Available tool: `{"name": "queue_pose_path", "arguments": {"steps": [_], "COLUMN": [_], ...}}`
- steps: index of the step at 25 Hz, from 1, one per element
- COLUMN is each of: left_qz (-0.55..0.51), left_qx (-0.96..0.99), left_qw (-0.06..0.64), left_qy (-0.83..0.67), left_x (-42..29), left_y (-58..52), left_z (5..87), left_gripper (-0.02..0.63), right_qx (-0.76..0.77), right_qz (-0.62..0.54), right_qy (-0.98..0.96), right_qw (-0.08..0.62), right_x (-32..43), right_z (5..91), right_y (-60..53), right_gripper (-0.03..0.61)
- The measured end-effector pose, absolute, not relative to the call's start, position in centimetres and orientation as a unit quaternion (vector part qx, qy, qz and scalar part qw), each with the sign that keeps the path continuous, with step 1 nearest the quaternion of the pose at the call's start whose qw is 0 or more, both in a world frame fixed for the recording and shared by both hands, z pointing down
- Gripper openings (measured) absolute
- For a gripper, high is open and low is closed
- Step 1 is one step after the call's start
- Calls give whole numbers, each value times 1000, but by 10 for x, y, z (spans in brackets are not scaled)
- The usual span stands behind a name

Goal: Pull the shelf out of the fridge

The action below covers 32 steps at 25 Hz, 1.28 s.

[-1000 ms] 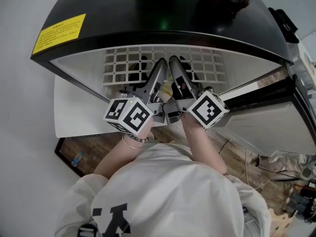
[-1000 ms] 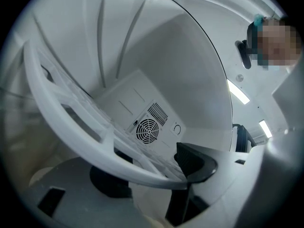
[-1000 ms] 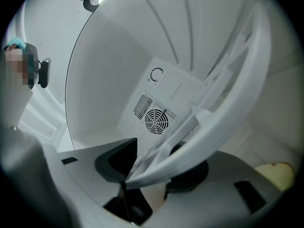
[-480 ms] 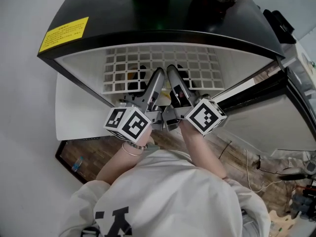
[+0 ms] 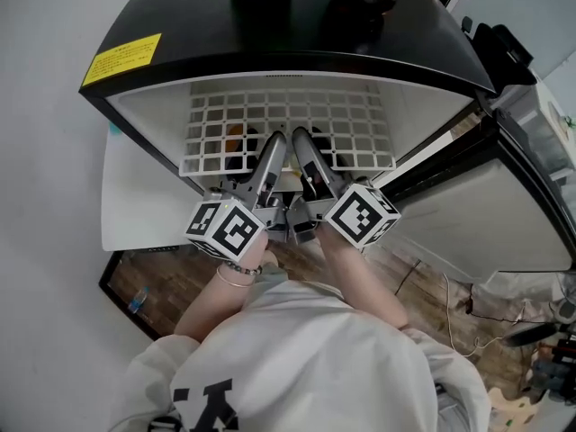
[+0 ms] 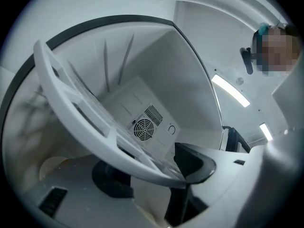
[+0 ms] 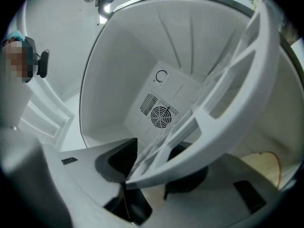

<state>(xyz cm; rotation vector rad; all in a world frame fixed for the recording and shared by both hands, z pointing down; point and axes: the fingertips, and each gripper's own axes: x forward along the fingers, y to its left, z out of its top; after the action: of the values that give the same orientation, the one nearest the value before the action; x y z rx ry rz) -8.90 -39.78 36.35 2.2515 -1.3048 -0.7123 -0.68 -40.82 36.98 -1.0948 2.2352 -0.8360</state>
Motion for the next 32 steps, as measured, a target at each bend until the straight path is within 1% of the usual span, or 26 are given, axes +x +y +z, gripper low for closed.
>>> {"name": "queue_pose_path", "arguments": {"steps": [32], "left_qz": [-254], "left_qx": [813], "left_qw": [220], "left_qy": [-476], "left_x": [-88], "left_y": [-377], "left_z": [365], "left_gripper": [264], "right_qx": [-411], "right_qz": [-307], "right_qy": [821], "right_qw": [249], "right_x": [-2], "right_z": [375], "right_y": [-388], "right_gripper": [202]}}
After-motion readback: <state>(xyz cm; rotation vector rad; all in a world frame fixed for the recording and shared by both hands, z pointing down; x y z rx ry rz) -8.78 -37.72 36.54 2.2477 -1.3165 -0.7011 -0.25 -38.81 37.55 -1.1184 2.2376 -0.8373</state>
